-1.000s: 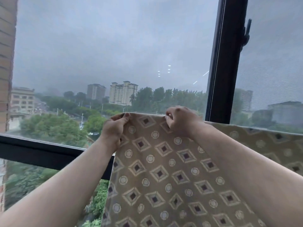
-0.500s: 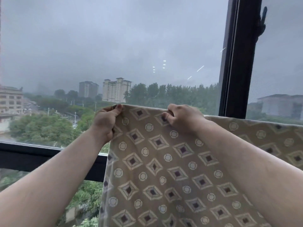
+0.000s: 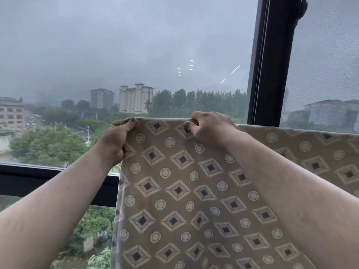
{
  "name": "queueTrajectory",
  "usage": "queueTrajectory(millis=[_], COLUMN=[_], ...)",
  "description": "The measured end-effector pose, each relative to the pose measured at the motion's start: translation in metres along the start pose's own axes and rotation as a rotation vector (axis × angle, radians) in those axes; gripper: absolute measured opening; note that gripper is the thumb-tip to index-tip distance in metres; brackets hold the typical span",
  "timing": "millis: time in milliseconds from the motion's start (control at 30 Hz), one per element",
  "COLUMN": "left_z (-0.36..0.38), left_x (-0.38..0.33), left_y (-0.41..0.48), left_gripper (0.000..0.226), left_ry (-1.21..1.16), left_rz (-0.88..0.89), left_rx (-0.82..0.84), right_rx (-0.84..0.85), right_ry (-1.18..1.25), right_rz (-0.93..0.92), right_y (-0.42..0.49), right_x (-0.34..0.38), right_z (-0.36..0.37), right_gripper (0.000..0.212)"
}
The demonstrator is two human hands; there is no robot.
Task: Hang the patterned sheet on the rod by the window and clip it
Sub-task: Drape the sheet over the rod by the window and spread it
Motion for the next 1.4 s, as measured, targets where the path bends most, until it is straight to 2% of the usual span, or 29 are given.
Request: queueTrajectory(millis=[233,567,833,933,1167,1400], left_z=[0.002,0.001,0.000,-0.010,-0.039,-0.062], left_x=[0.000,0.002,-0.004,-0.010,-0.020,-0.030], left_y=[-0.004,0.004,0.018,0.017,0.018,0.024], left_gripper=[0.017,0.012,0.017,0.018,0.014,0.012], left_ry=[0.003,-0.059,-0.138,-0.147,0.021,0.116], left_rz=[-0.027,-0.055,-0.005,0.058,0.150,0.204], left_rx=[-0.023,0.045,0.143,0.114,0.064,0.018], right_rx=[0.029,0.094,0.120,0.107,0.082,0.027], right_ry=[0.029,0.094,0.158,0.135,0.108,0.063], right_rz=[0.002,0.062,0.019,0.005,-0.016,-0.058], right_y=[-0.002,0.005,0.026,0.035,0.038,0.044], right_x=[0.000,0.002,0.037,0.050,0.068,0.089], right_z=[-0.002,-0.001,0.005,0.007,0.008,0.007], right_gripper=[0.029,0.032,0.036,0.038,0.034,0.041])
Point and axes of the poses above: each hand's wrist, its own y-axis towards the middle knuckle, its own z-axis out of the palm, x = y × z, the point moved 10 cm from there along y, towards the middle knuckle, and after that the axes turned 1 degree about -y, right-handed, at the moved point
